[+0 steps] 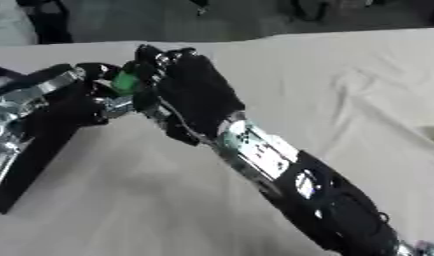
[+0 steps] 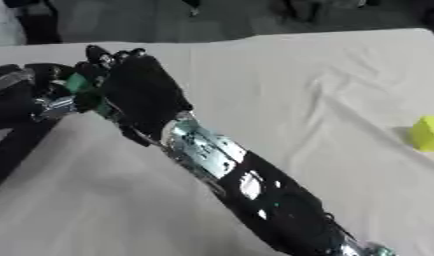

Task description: Pick up the objects with one hand, pass them to the other hand, and then place them into the box on the other side of the table.

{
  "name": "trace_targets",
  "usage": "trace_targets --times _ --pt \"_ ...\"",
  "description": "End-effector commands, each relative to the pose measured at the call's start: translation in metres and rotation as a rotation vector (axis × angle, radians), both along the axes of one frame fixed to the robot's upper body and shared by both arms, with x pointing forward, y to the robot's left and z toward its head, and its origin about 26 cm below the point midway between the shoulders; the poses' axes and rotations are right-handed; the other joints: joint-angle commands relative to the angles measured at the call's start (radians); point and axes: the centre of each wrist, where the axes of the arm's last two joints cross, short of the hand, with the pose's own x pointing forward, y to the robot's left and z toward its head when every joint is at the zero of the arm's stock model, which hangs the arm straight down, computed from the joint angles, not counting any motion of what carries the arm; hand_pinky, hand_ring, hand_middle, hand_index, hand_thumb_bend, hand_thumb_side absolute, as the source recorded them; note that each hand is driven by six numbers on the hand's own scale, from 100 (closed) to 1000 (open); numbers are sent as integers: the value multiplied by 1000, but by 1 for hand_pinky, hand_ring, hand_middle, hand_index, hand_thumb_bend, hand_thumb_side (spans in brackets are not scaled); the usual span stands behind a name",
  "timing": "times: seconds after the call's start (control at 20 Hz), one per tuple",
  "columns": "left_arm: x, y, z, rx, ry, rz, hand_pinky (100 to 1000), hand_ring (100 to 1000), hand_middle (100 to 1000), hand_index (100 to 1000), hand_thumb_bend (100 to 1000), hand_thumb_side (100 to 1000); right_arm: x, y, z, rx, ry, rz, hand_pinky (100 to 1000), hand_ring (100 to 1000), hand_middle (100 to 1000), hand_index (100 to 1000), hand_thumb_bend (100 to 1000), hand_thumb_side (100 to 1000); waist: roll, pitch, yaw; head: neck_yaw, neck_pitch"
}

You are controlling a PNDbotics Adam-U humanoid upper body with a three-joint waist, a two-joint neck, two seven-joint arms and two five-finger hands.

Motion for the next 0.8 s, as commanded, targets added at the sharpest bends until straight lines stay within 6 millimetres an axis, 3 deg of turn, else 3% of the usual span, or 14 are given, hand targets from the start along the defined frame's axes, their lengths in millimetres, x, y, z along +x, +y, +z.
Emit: trace_targets --times 0.05,0.25,0.45,0.55,0.6,0.65,0.7,0.8 --pt "2 0 8 -9 -20 64 813 736 748 823 403 553 -4 6 5 14 -14 43 336 336 494 565 158 100 1 -22 3 3 0" --pt "9 -5 2 -48 8 126 710 643 648 744 109 448 -5 8 6 19 -12 82 339 339 495 565 151 100 0 -22 2 7 -3" --pt "14 -7 -5 -81 23 159 623 564 548 649 100 313 -4 8 5 21 0 100 344 344 495 565 138 100 -1 -21 0 6 -5" --pt "15 -8 -7 -92 30 156 610 552 534 635 100 229 -4 8 5 22 6 105 344 344 494 565 138 100 -1 -21 -1 6 -5" --pt "15 -9 -8 -95 34 149 592 530 506 606 100 142 -3 8 5 23 10 105 348 347 494 566 132 100 -1 -21 -1 6 -6" --pt "15 -9 -9 -96 38 141 573 508 480 577 100 123 -3 8 5 24 13 106 357 355 495 567 129 100 0 -21 -1 5 -7" --pt "16 -9 -9 -97 40 136 553 487 452 546 100 123 -3 8 5 23 16 106 385 379 496 575 179 100 0 -21 -1 5 -8" --pt "16 -8 -9 -94 31 143 531 467 409 500 100 107 -3 7 5 18 23 111 483 453 519 616 434 100 0 -22 -2 5 -9"
